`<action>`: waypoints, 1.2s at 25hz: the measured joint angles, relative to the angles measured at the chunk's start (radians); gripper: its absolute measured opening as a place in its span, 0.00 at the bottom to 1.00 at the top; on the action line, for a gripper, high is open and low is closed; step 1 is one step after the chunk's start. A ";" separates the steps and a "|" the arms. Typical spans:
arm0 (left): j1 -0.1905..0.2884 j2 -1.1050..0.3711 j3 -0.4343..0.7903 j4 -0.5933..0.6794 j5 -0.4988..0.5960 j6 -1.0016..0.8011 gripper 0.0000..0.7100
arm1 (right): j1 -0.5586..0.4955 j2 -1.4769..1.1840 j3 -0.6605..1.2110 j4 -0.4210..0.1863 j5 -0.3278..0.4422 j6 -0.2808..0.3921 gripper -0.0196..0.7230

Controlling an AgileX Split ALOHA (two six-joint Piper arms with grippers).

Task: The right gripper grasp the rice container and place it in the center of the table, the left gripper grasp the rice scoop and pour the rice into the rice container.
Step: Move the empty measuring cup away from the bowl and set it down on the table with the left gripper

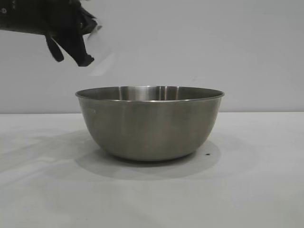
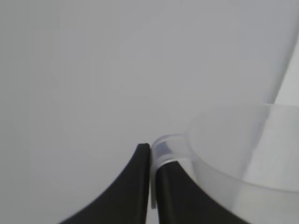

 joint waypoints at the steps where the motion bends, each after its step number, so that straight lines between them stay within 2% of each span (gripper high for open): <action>1: 0.000 0.000 0.002 -0.034 0.000 -0.026 0.00 | 0.000 0.000 0.000 0.000 0.000 0.000 0.76; 7: 0.014 0.000 0.080 -0.125 0.000 -0.148 0.00 | 0.000 0.000 0.000 0.000 0.000 0.000 0.76; 11: 0.054 0.000 0.152 -0.131 0.000 -0.331 0.00 | 0.000 0.000 0.000 0.000 0.000 0.000 0.76; 14: 0.090 0.031 0.178 -0.091 0.000 -0.432 0.00 | 0.000 0.000 0.000 0.000 0.000 0.000 0.76; 19: 0.103 0.127 0.189 -0.013 0.002 -0.461 0.00 | 0.000 0.000 0.000 0.000 0.000 0.000 0.76; 23: 0.103 0.148 0.189 0.029 0.001 -0.463 0.00 | 0.000 0.000 0.000 0.000 0.000 0.000 0.76; 30: 0.103 0.206 0.189 0.033 0.001 -0.465 0.00 | 0.000 0.000 0.000 0.000 0.000 0.000 0.76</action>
